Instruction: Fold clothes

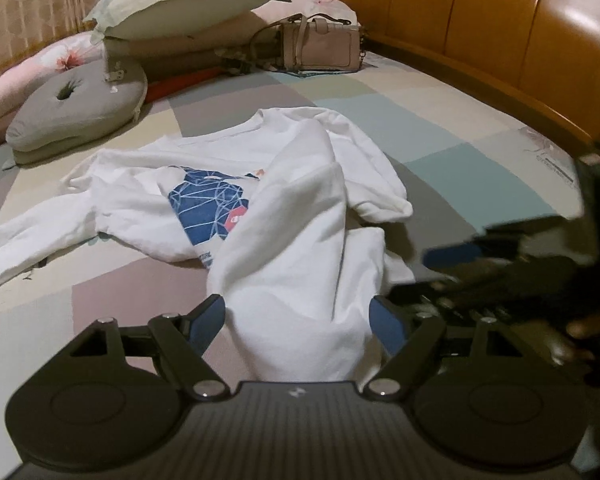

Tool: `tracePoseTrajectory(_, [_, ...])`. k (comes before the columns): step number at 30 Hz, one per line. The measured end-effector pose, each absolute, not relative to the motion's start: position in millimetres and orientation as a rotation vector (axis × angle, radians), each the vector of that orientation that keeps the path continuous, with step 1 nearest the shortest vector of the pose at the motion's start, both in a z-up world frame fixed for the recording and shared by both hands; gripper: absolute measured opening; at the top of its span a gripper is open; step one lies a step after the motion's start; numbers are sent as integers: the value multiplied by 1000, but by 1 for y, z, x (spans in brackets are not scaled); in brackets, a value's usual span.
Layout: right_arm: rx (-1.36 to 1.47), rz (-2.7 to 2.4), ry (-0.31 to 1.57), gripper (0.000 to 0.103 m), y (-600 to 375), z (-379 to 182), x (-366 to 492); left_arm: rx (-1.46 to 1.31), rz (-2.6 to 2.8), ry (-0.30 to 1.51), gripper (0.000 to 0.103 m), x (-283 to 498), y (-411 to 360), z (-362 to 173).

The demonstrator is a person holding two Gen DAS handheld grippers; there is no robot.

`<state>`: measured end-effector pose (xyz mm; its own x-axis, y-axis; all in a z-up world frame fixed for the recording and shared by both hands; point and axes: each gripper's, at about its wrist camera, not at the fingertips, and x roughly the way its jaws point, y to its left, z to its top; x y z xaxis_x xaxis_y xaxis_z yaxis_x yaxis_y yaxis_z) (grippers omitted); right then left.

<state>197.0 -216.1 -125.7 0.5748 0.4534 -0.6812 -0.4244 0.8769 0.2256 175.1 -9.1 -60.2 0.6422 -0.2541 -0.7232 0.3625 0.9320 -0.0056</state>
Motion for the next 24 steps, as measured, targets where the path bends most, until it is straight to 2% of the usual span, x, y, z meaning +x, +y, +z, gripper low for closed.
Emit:
tracePoseTrajectory(3, [63,538,805,61,-207,-127,213,147,-341,791,80,171,-5,-58])
tracePoseTrajectory(5, [57,548,816,38,-205,-126,215,137,-334,792,80,169,-2,-57])
tracePoseTrajectory(8, [18,545,821,18,-207,-119,208,130,-333,789,80,166,-1,-55])
tracePoseTrajectory(12, [-19,479,813,14,-230,-110,185,141,-355,781,81,159,-8,-52])
tracePoseTrajectory(14, [-35,432,817,9,-247,-105,175,148,-367,777,81,156,-12,-51])
tracePoseTrajectory(24, [-55,169,815,9,-333,-94,145,183,-419,755,81,139,-32,-44])
